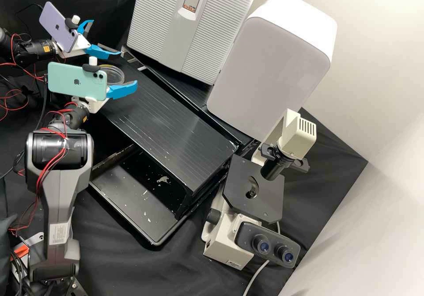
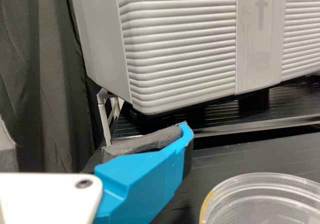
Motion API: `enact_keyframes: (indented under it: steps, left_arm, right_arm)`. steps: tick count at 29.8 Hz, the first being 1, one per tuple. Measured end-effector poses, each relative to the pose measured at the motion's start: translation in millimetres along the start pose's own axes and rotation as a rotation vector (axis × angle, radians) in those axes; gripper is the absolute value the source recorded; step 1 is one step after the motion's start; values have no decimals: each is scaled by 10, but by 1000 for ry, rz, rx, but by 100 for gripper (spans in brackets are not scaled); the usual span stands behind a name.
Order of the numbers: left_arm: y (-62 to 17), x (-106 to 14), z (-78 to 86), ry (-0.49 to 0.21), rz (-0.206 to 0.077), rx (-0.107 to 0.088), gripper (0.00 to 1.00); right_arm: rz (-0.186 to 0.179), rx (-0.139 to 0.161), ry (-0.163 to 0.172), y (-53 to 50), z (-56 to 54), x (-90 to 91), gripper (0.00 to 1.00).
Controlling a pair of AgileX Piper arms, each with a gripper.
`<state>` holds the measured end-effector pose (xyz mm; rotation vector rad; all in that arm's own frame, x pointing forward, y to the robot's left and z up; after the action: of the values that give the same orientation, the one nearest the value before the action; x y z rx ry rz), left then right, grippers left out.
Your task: Slide the petri dish to the left
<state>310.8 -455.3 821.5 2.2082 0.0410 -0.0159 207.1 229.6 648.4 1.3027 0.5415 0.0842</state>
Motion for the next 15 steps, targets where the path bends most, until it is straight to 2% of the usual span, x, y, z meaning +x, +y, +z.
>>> enact_keyframes:
  steps: [3,4,5,7,12,15]
  left_arm:
    - [0,0,0,0,0,0,100]
    - [0,0,0,0,0,0,100]
    - [0,0,0,0,0,0,100]
    - [0,0,0,0,0,0,100]
    - [0,0,0,0,0,0,100]
    - [0,0,0,0,0,0,100]
  right_arm:
    - [88,-11,9,30,49,-155,100]
    - [116,-5,12,53,84,-224,100]
    - [126,2,15,68,108,-271,100]
    - [129,34,18,92,158,-355,100]
    - [103,124,13,131,322,-606,100]
    - [83,149,18,127,366,-742,100]
